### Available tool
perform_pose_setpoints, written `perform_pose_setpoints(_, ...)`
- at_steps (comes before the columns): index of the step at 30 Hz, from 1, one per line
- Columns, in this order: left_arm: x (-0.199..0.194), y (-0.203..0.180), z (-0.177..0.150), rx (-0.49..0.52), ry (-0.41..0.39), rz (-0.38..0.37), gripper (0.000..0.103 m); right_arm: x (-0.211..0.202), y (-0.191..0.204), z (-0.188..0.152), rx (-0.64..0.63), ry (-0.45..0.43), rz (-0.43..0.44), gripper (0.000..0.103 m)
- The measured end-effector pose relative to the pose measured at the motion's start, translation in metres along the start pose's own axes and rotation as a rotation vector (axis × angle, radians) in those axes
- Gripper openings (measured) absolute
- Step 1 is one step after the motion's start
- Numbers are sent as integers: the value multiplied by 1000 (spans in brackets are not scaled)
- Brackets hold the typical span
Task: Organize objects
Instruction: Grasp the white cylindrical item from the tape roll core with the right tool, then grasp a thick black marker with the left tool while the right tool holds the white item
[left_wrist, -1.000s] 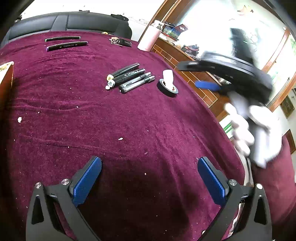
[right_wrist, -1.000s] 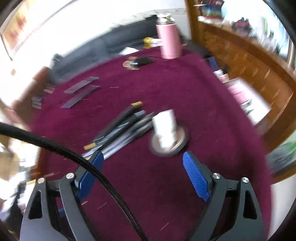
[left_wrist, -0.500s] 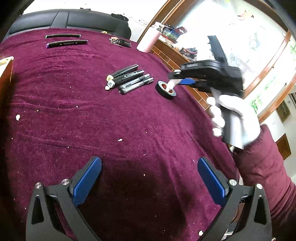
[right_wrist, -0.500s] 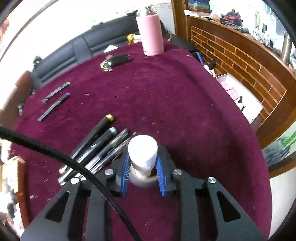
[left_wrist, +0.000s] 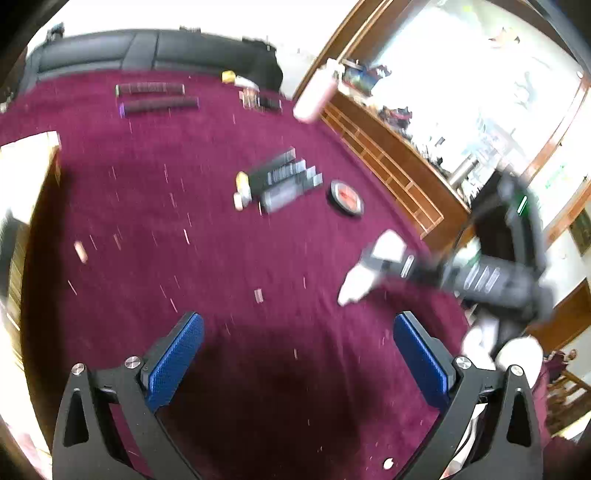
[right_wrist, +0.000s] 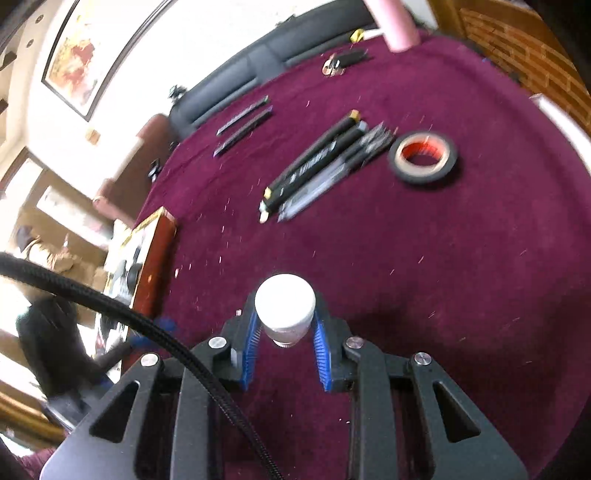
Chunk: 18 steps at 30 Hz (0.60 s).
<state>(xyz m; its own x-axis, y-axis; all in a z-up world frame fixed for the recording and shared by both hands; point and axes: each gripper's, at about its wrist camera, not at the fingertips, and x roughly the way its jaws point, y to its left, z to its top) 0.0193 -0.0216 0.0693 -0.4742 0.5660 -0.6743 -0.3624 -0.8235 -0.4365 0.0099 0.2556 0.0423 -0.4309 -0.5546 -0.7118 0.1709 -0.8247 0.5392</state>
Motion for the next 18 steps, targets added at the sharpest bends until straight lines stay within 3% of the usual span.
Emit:
perform_pose_setpoints(2,-11,-4,24,32,-47,63,100,12,-9,0,16,22,25,24)
perform_pose_setpoints(5,-11,-10,70,66,-71,83,100,24,-25,5,51,25,77,24)
perform_pose_setpoints(10,51,-16,146,148,-5,193,99,33,-41,5,100,20,166,24)
perform_pose_setpoints(13,100,-16,165,173,70,203,77,35,-47,5,124,14,222,24)
perform_pose_setpoints(15,137,-12,166,213,150,247,51,37,-51,6,138,14,249,24)
perform_pose_setpoints(18,172,-5,157,229,222,279,46,39,-51,6,139,15,269,24)
